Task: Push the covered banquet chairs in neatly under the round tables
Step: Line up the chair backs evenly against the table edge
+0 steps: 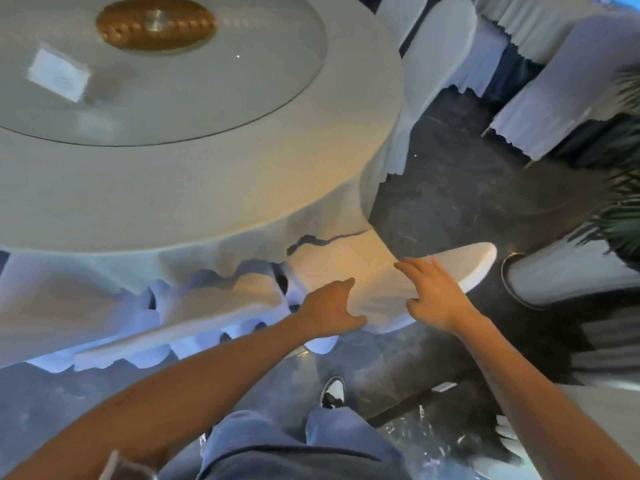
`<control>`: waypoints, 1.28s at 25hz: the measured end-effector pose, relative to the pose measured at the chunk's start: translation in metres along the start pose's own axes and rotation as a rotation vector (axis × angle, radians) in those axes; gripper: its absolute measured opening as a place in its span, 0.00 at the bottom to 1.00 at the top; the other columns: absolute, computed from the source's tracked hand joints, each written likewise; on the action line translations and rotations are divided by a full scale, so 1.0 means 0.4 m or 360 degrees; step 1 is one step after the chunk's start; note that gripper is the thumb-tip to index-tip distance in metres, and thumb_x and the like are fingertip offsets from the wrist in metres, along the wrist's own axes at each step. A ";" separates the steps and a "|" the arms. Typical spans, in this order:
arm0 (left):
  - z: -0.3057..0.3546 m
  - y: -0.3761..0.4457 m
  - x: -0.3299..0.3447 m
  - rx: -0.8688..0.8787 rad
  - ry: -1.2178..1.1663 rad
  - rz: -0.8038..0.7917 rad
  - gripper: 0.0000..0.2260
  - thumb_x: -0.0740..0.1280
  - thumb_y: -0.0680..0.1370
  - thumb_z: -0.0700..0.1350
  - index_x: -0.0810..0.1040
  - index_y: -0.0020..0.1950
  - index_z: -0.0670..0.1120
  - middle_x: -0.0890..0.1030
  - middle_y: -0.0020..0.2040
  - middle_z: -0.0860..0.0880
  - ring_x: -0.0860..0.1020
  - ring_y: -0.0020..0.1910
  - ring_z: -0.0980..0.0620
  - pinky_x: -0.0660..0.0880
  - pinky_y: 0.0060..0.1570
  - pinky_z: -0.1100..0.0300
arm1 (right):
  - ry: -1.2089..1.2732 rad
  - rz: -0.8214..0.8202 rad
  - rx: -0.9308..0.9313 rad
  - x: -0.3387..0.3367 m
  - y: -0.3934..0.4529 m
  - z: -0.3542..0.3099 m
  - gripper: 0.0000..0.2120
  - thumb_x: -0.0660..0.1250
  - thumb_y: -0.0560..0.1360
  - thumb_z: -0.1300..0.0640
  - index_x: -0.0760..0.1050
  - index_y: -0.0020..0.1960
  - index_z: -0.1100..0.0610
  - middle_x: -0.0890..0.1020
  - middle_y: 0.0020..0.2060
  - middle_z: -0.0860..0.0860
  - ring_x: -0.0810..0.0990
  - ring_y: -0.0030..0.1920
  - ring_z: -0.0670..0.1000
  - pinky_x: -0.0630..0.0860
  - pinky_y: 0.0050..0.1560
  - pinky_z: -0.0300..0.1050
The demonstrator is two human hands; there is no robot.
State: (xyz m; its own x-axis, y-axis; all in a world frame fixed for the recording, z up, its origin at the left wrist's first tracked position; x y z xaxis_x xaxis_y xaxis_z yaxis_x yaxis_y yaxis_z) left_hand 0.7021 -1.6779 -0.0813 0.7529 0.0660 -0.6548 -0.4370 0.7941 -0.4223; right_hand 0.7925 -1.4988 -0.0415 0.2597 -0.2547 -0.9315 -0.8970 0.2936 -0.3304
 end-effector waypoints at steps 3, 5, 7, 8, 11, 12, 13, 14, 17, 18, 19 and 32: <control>0.117 0.082 0.104 -0.0013 0.0032 -0.0082 0.40 0.71 0.74 0.61 0.58 0.79 0.47 0.68 0.74 0.45 0.70 0.70 0.43 0.70 0.66 0.47 | -0.0157 -0.0042 -0.0006 0.015 -0.039 0.169 0.35 0.69 0.69 0.59 0.63 0.74 0.53 0.64 0.74 0.55 0.59 0.75 0.57 0.46 0.77 0.63; 0.171 0.128 0.168 -0.0044 0.0056 -0.0111 0.41 0.69 0.70 0.64 0.61 0.77 0.47 0.72 0.68 0.44 0.74 0.64 0.41 0.75 0.59 0.44 | -0.0338 -0.0030 0.0004 0.036 -0.044 0.260 0.32 0.70 0.72 0.60 0.65 0.74 0.53 0.65 0.74 0.56 0.58 0.76 0.59 0.46 0.76 0.66; 0.201 0.162 0.216 -0.0092 0.0109 -0.0142 0.40 0.64 0.68 0.64 0.62 0.75 0.46 0.73 0.65 0.43 0.76 0.60 0.40 0.76 0.55 0.45 | -0.0467 -0.0012 0.0034 0.041 -0.016 0.310 0.29 0.71 0.72 0.60 0.68 0.72 0.53 0.68 0.73 0.57 0.60 0.75 0.61 0.48 0.74 0.67; 0.208 0.175 0.235 -0.0110 0.0133 -0.0148 0.37 0.64 0.70 0.63 0.63 0.74 0.45 0.73 0.63 0.42 0.76 0.58 0.39 0.76 0.52 0.47 | -0.0507 -0.0021 0.0055 0.040 0.003 0.319 0.27 0.71 0.72 0.59 0.71 0.70 0.52 0.71 0.71 0.57 0.63 0.73 0.61 0.50 0.73 0.67; 0.212 0.209 0.263 -0.0133 0.0176 -0.0119 0.28 0.68 0.76 0.53 0.64 0.73 0.45 0.74 0.60 0.41 0.77 0.54 0.38 0.73 0.46 0.50 | -0.0592 -0.0017 0.0063 0.040 0.042 0.326 0.18 0.71 0.71 0.55 0.79 0.60 0.51 0.81 0.57 0.51 0.76 0.60 0.56 0.58 0.73 0.61; 0.207 0.221 0.265 -0.0143 0.0188 -0.0107 0.27 0.68 0.77 0.50 0.63 0.73 0.45 0.74 0.61 0.41 0.77 0.55 0.38 0.73 0.48 0.49 | -0.0599 0.0009 0.0061 0.040 0.048 0.329 0.16 0.71 0.70 0.54 0.80 0.58 0.50 0.82 0.53 0.50 0.77 0.57 0.55 0.59 0.73 0.59; 0.204 0.233 0.263 -0.0149 0.0196 -0.0102 0.27 0.68 0.77 0.47 0.64 0.74 0.45 0.74 0.62 0.41 0.77 0.56 0.38 0.74 0.50 0.49 | -0.0590 0.0034 0.0059 0.039 0.054 0.332 0.16 0.72 0.69 0.54 0.81 0.57 0.51 0.83 0.51 0.50 0.78 0.55 0.55 0.60 0.73 0.59; 0.203 0.243 0.260 -0.0151 0.0191 -0.0107 0.27 0.68 0.77 0.45 0.64 0.74 0.45 0.75 0.64 0.41 0.76 0.59 0.38 0.74 0.53 0.48 | -0.0571 0.0055 0.0060 0.038 0.056 0.334 0.15 0.72 0.69 0.55 0.81 0.56 0.52 0.84 0.50 0.51 0.78 0.54 0.55 0.60 0.72 0.59; 0.188 0.249 0.243 -0.0206 0.0155 -0.0116 0.29 0.66 0.77 0.41 0.62 0.78 0.47 0.73 0.69 0.42 0.73 0.66 0.39 0.72 0.63 0.47 | -0.0578 0.0104 0.0007 0.033 0.068 0.313 0.13 0.72 0.67 0.58 0.83 0.51 0.54 0.84 0.45 0.53 0.79 0.50 0.57 0.64 0.69 0.59; 0.175 0.245 0.230 -0.0225 0.0139 -0.0097 0.29 0.66 0.78 0.40 0.62 0.78 0.48 0.72 0.71 0.42 0.72 0.68 0.39 0.70 0.65 0.49 | -0.0577 0.0104 -0.0011 0.033 0.075 0.297 0.11 0.73 0.66 0.58 0.83 0.49 0.55 0.84 0.43 0.53 0.79 0.48 0.57 0.66 0.67 0.59; 0.160 0.242 0.210 -0.0249 0.0125 -0.0066 0.29 0.66 0.78 0.39 0.62 0.78 0.49 0.72 0.71 0.43 0.71 0.68 0.40 0.69 0.64 0.50 | -0.0567 0.0111 -0.0031 0.032 0.085 0.281 0.10 0.74 0.65 0.58 0.83 0.46 0.56 0.84 0.40 0.54 0.79 0.45 0.58 0.69 0.64 0.59; -0.077 0.286 -0.023 -0.0505 0.0122 0.0167 0.25 0.64 0.77 0.39 0.72 0.72 0.56 0.79 0.62 0.45 0.77 0.57 0.42 0.69 0.47 0.56 | -0.0362 0.0139 -0.0183 0.012 0.310 0.077 0.06 0.67 0.68 0.64 0.80 0.43 0.57 0.80 0.38 0.53 0.76 0.45 0.59 0.54 0.73 0.63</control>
State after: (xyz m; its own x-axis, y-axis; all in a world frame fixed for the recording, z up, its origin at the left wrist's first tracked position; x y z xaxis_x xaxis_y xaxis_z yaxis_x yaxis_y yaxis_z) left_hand 0.6298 -1.6062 -0.1428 0.6616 0.0825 -0.7453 -0.6507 0.5570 -0.5161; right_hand 0.6937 -1.4353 -0.0913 0.2419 -0.0154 -0.9702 -0.9509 0.1953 -0.2402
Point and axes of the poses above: each hand's wrist, its own y-axis towards the middle knuckle, its own x-axis out of the palm, z = x × y, the point moved 6 cm from there along y, towards the middle knuckle
